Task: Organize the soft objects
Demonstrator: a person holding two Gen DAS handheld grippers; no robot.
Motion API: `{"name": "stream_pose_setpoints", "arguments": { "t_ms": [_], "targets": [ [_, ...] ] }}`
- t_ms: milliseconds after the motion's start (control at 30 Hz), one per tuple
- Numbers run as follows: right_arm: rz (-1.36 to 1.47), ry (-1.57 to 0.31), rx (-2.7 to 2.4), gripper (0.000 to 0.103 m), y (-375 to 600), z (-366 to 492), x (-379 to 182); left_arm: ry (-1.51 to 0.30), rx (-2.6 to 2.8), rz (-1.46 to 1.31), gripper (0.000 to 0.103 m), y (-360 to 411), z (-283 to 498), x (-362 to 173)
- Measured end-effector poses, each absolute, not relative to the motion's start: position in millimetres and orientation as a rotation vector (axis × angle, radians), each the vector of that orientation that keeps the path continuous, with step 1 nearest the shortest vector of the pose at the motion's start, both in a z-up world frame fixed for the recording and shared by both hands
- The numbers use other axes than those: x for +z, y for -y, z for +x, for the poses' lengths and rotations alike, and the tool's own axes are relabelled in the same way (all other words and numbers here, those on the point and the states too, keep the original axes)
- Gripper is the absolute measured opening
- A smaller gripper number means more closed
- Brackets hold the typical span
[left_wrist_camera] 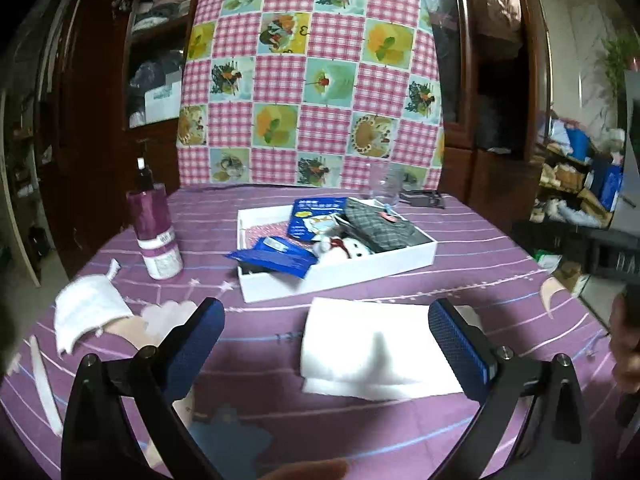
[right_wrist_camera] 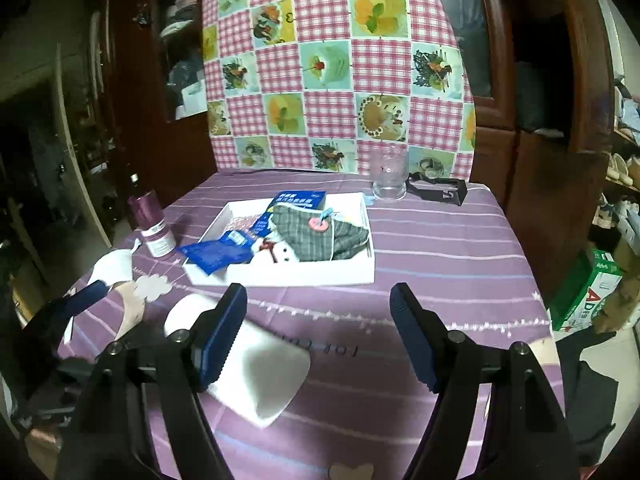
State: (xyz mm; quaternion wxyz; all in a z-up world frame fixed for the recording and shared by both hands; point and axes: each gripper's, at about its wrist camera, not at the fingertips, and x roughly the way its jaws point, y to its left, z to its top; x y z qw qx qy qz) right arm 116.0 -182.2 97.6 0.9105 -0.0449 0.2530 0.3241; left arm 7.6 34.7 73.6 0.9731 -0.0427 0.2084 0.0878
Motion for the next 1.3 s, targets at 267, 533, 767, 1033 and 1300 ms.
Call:
{"name": "stream_pose_setpoints", "arguments": {
  "t_ms": [267,533,767,1033,1300],
  "targets": [
    [-0.181,-0.567,0.632,0.076,168.2,110.0,52.3,-0.477,0.205,-0.113,0.103,-38.2,11.5,59.7],
    [-0.204,-0.566,0.610,0.076,161.9,106.1,37.6,-0.489,0.217,-0.075,0.103,-34.8,12.5,51.7],
    [-0.201,-0.544,0.610,0.076,159.4,101.5,36.1,-0.535,0.187,-0.043,0.103,-25.3,19.3,44.8],
    [-0.202,-0.543,0.609,0.076,159.4,101.3,36.1,-0.534,0.199,-0.044,0.103,-24.7,17.7,45.1],
    [-0.220,-0.478,0.644,0.075,162.6,89.9,45.7,-0.521,0.202,-0.051,0.103,-26.9,15.9,46.1]
  ]
}}
